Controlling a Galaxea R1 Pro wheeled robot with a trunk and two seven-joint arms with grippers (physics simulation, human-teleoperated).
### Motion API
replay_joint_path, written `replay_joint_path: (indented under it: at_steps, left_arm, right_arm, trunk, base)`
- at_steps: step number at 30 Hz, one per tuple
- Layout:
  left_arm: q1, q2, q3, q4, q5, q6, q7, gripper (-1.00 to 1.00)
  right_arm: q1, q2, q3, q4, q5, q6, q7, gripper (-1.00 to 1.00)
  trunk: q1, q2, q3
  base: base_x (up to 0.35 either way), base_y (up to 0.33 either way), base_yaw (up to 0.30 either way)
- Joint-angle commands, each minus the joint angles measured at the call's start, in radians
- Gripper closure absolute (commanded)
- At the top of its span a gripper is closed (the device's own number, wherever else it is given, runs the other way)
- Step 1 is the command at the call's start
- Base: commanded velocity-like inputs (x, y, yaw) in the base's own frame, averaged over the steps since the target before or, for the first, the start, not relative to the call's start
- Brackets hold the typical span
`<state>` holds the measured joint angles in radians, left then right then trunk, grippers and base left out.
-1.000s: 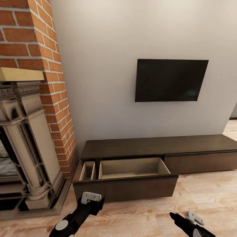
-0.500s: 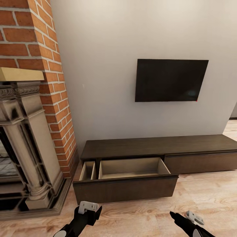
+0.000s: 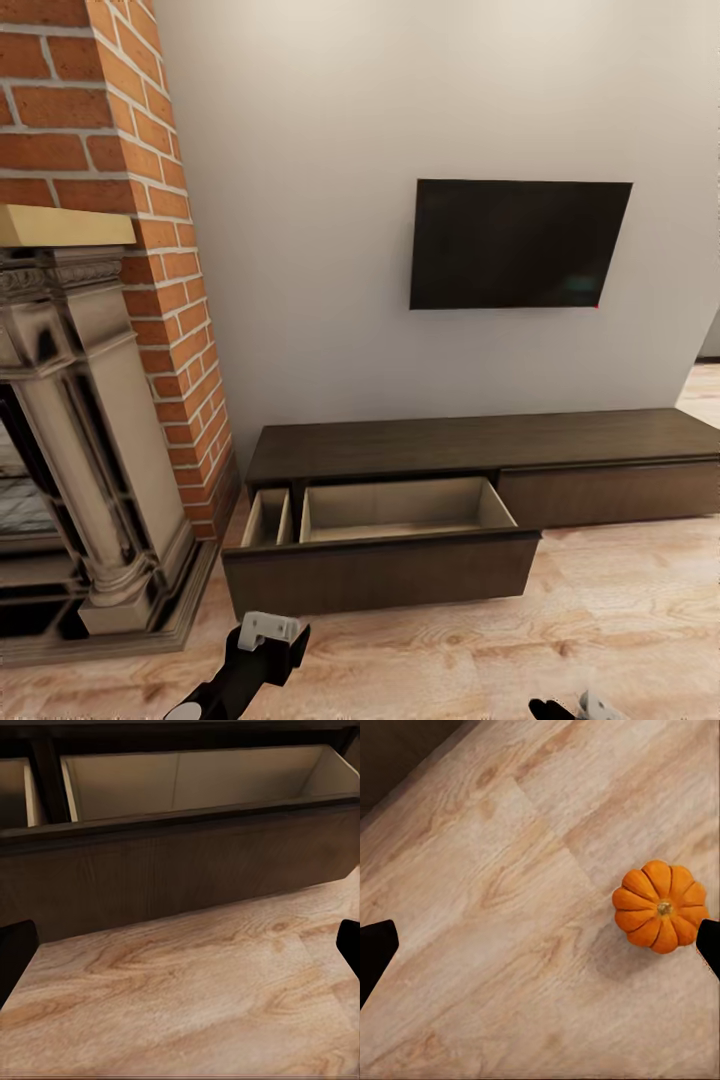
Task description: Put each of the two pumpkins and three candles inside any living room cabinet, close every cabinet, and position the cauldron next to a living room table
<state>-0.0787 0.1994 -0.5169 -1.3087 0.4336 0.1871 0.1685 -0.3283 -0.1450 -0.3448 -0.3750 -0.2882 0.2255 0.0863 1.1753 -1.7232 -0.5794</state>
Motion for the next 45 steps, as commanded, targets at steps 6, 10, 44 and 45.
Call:
replay_joint_path:
  at_steps: [6,10,44,45]
  left_arm:
    - [0.000,-0.002,-0.001,0.010,-0.073,0.002,0.012,-1.00]
    - [0.000,-0.006,0.000,0.022,-0.100,0.002,0.013,-1.00]
    - [-0.001,-0.066,-0.090,0.107,-0.115,-0.043,0.197,-1.00]
    - [-0.001,-0.067,-0.090,0.108,-0.115,-0.044,0.198,-1.00]
  right_arm:
    - [-0.001,-0.003,-0.009,0.013,-0.012,0.004,-0.059,-1.00]
    - [-0.002,-0.004,-0.009,0.014,-0.014,0.003,-0.066,-1.00]
    - [-0.002,-0.003,-0.008,0.013,-0.016,-0.001,-0.054,-1.00]
    - [-0.002,-0.003,-0.008,0.013,-0.016,-0.001,-0.054,-1.00]
  trunk:
    - [0.000,-0.001,-0.001]
    - [0.000,-0.001,-0.001]
    - [0.000,-0.001,-0.001]
    - [0.000,-0.001,-0.001]
  base:
    - [-0.232,-0.013,0.000]
    - [-0.081,-0.062,0.000]
    - [-0.035,-0.187,0.000]
    - [-0.005,-0.284,0.000]
